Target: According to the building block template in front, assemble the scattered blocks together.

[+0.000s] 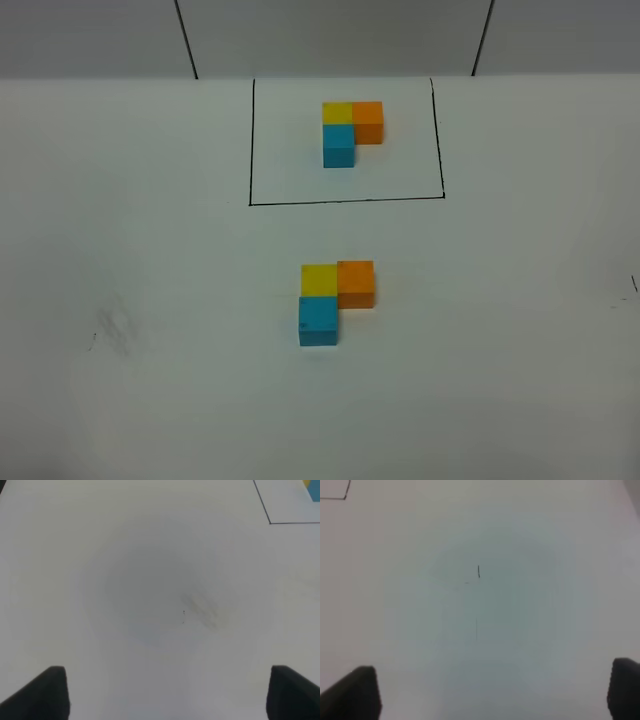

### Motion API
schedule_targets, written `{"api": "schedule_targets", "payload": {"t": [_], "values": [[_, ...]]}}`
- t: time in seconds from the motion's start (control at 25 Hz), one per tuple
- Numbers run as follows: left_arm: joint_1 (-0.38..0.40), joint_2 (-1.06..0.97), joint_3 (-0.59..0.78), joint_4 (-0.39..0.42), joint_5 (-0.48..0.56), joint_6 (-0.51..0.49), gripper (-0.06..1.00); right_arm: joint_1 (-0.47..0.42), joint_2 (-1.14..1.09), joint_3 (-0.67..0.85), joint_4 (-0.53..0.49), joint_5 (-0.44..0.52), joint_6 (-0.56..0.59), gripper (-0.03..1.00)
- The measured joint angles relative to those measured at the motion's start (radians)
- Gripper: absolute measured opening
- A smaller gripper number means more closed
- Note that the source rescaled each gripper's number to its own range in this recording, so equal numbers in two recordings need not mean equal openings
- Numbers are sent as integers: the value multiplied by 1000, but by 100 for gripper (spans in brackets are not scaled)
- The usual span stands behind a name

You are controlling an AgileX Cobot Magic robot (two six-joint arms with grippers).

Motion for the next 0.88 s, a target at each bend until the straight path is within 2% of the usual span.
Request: {"api": "schedule_targets", "payload": {"t": [0.72, 0.88], "values": [[0, 0, 0, 0, 0, 0, 68, 3, -93, 1, -1, -5, 7, 27], [0, 0, 0, 0, 0, 0, 68, 70, -96, 1, -2, -6, 7, 15]]}}
